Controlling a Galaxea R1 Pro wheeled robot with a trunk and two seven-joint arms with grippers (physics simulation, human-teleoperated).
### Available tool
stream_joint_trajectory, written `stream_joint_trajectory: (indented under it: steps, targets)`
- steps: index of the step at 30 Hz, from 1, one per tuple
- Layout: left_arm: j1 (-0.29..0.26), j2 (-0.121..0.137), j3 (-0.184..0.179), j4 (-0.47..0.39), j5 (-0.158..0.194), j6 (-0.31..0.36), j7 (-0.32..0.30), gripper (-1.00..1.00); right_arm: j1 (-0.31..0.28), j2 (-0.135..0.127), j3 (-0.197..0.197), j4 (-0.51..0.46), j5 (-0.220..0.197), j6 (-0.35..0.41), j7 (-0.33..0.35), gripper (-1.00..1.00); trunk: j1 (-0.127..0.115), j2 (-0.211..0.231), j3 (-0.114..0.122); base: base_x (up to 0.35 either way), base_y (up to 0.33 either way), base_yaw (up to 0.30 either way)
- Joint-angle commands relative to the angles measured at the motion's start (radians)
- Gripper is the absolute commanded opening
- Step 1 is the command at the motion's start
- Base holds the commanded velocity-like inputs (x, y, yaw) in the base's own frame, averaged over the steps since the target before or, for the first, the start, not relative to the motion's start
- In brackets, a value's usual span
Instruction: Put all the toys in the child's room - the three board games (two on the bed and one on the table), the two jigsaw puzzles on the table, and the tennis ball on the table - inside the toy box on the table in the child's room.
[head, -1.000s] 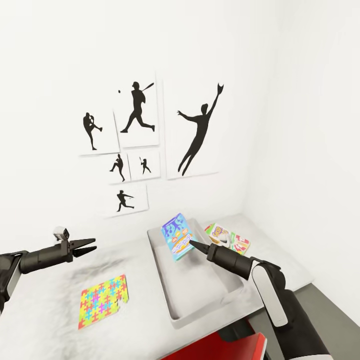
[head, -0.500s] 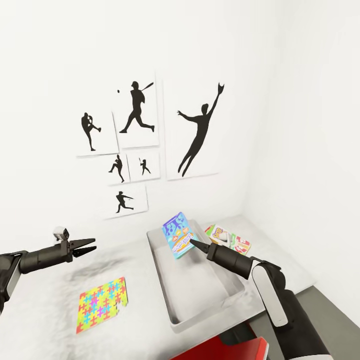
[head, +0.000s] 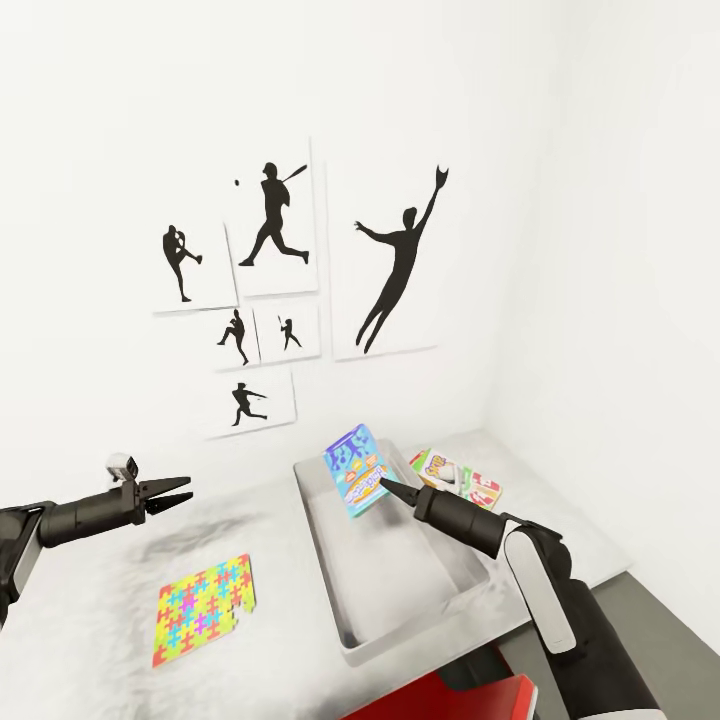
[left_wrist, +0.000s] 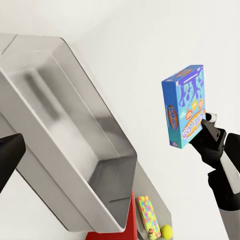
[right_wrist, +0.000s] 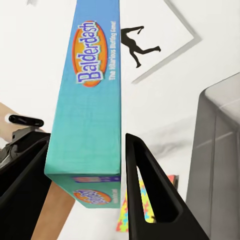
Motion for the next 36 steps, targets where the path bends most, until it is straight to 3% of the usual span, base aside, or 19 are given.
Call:
stream_joint_trajectory:
  steps: [1, 9, 14, 19, 22, 26, 31, 36]
  targets:
    - [-0.001, 0.000, 0.000, 0.000, -0.001, 0.010, -0.004, 1.00, -0.001, 0.000, 0.000, 0.000, -0.004, 0.006, 0.000, -1.00, 0.001, -0.002, -0.002, 0.000, 0.000, 0.000]
    - [-0.001, 0.000, 0.000, 0.000, -0.001, 0.010, -0.004, 1.00, -0.001, 0.006, 0.001, 0.007, -0.005, 0.015, -0.007, -1.00, 0.001, -0.002, -0.002, 0.000, 0.000, 0.000]
    - [-0.001, -0.001, -0.001, 0.000, -0.001, 0.010, -0.004, 1.00, -0.014, 0.007, -0.005, 0.081, -0.012, 0.047, -0.009, -1.00, 0.001, -0.002, -0.002, 0.000, 0.000, 0.000]
    - [-0.001, -0.005, -0.002, 0.000, -0.001, 0.010, -0.004, 1.00, -0.162, 0.011, -0.010, 0.243, -0.010, 0.145, -0.059, -1.00, 0.001, -0.002, -0.002, 0.000, 0.000, 0.000]
    - [-0.001, -0.007, -0.003, 0.000, -0.001, 0.010, -0.004, 1.00, -0.274, 0.018, -0.011, 0.403, -0.014, 0.161, -0.113, -1.00, 0.001, -0.002, -0.002, 0.000, 0.000, 0.000]
    - [-0.001, -0.008, -0.003, 0.000, -0.001, 0.010, -0.004, 1.00, -0.374, 0.023, -0.012, 0.559, -0.014, 0.165, -0.143, -1.00, 0.001, -0.002, -0.002, 0.000, 0.000, 0.000]
    - [-0.001, -0.008, -0.003, 0.000, -0.001, 0.010, -0.004, 1.00, -0.420, 0.024, -0.012, 0.632, -0.011, 0.136, -0.153, -1.00, 0.001, -0.002, -0.002, 0.000, 0.000, 0.000]
    - [-0.001, -0.007, -0.003, 0.000, -0.001, 0.010, -0.004, 1.00, -0.430, 0.025, -0.011, 0.648, -0.003, 0.120, -0.165, -1.00, 0.001, -0.002, -0.002, 0.000, 0.000, 0.000]
